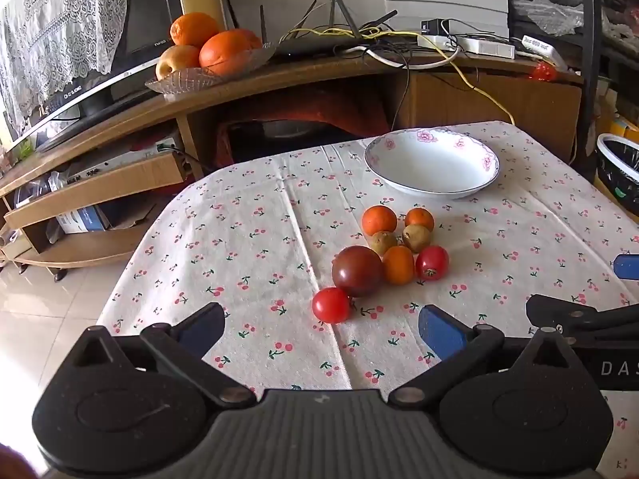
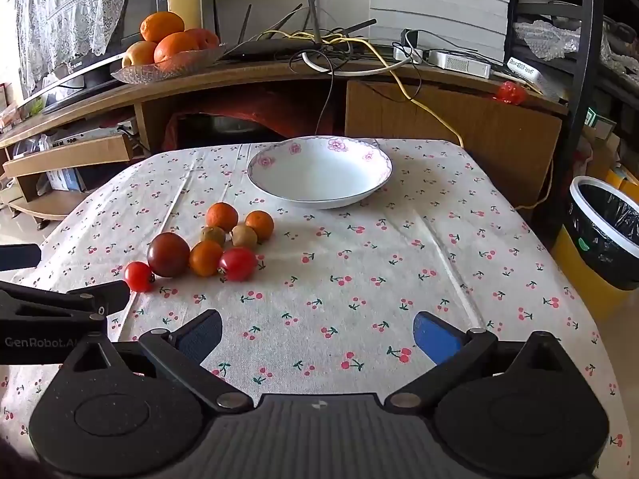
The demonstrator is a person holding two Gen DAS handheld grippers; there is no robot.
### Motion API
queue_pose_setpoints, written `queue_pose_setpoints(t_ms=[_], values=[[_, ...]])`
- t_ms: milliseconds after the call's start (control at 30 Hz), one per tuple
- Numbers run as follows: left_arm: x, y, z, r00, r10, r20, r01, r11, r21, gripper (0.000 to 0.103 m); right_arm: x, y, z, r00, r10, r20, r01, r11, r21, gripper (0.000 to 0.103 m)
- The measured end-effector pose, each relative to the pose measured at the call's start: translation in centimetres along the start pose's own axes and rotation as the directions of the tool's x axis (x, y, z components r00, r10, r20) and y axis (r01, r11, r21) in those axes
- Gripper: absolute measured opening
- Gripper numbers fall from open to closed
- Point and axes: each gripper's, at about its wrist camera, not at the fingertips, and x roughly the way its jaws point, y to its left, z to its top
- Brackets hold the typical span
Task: Organize fruits
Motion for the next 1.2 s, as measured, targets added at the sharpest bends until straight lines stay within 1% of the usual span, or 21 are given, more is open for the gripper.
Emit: queue_pose_setpoints(t_ms=[133, 167, 200, 300, 1200], values=[[0.3, -0.7, 0.1, 1.0, 0.009, -0.004, -0.009, 1.0, 0.012, 0.103, 0.2, 0.1, -0.4, 1.0, -0.005, 0.004, 0.005, 1.0, -0.014, 0.097], [0.3, -0.3, -0.1, 1.0, 0.002, -0.002, -0.002, 1.0, 0.011, 0.103, 0.2, 0.2, -0.6, 1.0, -0.006, 0.004, 0.006, 1.0, -0.018, 0.097], [0.4, -0.3, -0.1, 1.0, 0.003, -0.003, -0.003, 1.0, 0.011, 0.103, 0.2, 0.1, 0.0, 1.0, -0.005, -0.007, 0.005, 1.0, -0.008, 0.097], [0.6, -0.3, 0.0, 1.0, -0.002, -0.009, 0.002, 1.0, 0.007, 0.103, 0.4, 0.0, 0.0, 1.0, 0.0, -0.016, 0.0, 1.0, 0.003, 0.097], [1.1, -0.4, -0.3, 1.0, -0.007, -0.014, 0.007, 1.0, 0.016, 0.103, 1.0, 0.0, -0.3, 0.999, 0.013, -0.033, -0.013, 1.0, 0.006, 0.096]])
